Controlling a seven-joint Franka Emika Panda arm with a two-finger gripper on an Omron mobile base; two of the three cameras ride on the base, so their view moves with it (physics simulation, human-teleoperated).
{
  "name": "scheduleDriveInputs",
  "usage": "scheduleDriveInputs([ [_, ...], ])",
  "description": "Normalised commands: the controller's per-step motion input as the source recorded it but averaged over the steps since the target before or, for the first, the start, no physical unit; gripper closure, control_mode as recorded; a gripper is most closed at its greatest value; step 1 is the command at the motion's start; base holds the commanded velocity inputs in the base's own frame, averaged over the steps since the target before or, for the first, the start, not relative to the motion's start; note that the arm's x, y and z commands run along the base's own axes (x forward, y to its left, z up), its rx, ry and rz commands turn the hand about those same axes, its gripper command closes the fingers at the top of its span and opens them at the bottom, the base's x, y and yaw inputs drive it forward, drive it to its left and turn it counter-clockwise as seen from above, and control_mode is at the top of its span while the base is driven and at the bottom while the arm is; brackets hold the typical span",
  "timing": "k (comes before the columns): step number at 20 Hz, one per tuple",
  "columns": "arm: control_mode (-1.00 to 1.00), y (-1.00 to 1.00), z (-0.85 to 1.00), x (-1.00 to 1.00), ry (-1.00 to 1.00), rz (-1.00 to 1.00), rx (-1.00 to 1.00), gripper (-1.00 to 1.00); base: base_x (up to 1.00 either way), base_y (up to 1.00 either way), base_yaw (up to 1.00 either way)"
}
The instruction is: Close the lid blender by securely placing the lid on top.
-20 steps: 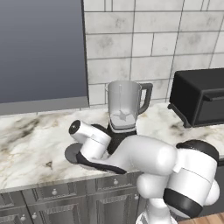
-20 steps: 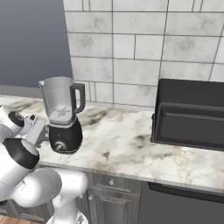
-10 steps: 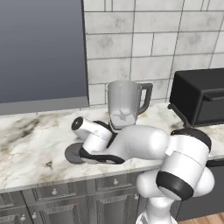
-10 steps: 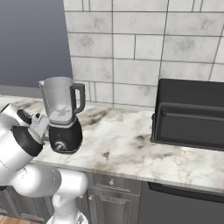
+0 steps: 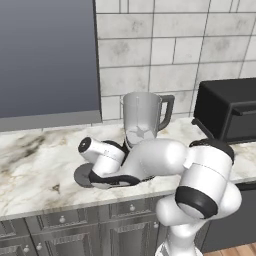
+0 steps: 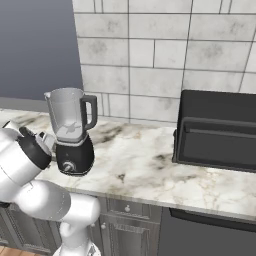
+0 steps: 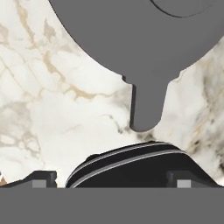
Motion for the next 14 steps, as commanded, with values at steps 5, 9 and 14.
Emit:
scheduleDriveInputs([
  [5, -1.00, 0.00, -0.06, 0.12, 0.00, 0.00, 0.00, -1.00, 0.00, 0.00, 0.00],
  [9, -1.00, 0.08, -0.08, 0.36, 0.02, 0.01, 0.00, -1.00, 0.00, 0.00, 0.00],
  [14, -1.00, 0.07, -0.12, 0.28, 0.01, 0.02, 0.00, -1.00, 0.00, 0.00, 0.00],
])
